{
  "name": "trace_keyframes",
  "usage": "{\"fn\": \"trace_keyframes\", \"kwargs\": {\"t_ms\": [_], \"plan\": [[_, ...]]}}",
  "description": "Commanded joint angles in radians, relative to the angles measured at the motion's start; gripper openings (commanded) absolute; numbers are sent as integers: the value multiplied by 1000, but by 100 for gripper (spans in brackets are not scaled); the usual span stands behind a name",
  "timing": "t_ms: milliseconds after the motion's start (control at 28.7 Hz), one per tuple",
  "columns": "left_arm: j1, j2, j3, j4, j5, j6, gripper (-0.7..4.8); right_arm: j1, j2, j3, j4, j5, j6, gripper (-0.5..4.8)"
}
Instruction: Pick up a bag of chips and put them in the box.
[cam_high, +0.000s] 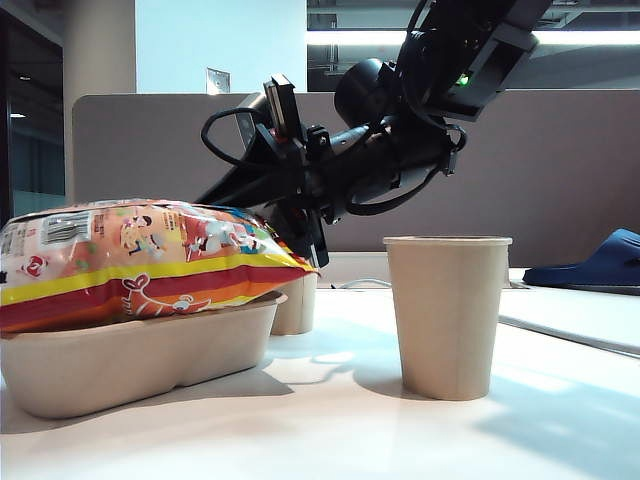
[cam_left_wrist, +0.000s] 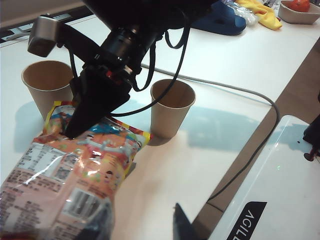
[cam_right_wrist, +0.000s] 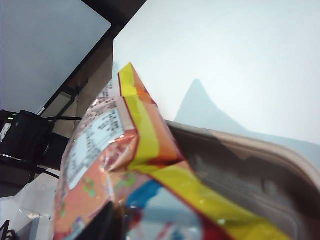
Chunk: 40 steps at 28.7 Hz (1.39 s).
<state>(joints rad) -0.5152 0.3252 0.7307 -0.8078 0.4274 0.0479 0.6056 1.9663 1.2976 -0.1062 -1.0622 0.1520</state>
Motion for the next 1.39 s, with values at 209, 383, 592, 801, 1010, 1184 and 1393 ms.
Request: {"fn": "trace_keyframes", "kwargs": {"t_ms": [209,383,592,801,1010,1184,1393], "plan": [[-1,0,3,10,7,-12,157,2,-4,5,5,14,-3,165],[-1,0,3,10,7,-12,157,2,-4,5,5,17,-3,186],[-1,0,3,9,8,-12,157,-2,-5,5,5,18,-3,244],[-1,0,3,9,7,-22,157,-12,-6,5,5,17,-7,279],[-1,0,3,9,6,-22,157,-53,-18,5,-34,9,-31,318],[-1,0,3,9,6,-22,157,-95,-71,5,-132,18,-145,335],[-1,0,3,26,-5,-23,157,-113,-252,5,-257,179,-328,335]]}}
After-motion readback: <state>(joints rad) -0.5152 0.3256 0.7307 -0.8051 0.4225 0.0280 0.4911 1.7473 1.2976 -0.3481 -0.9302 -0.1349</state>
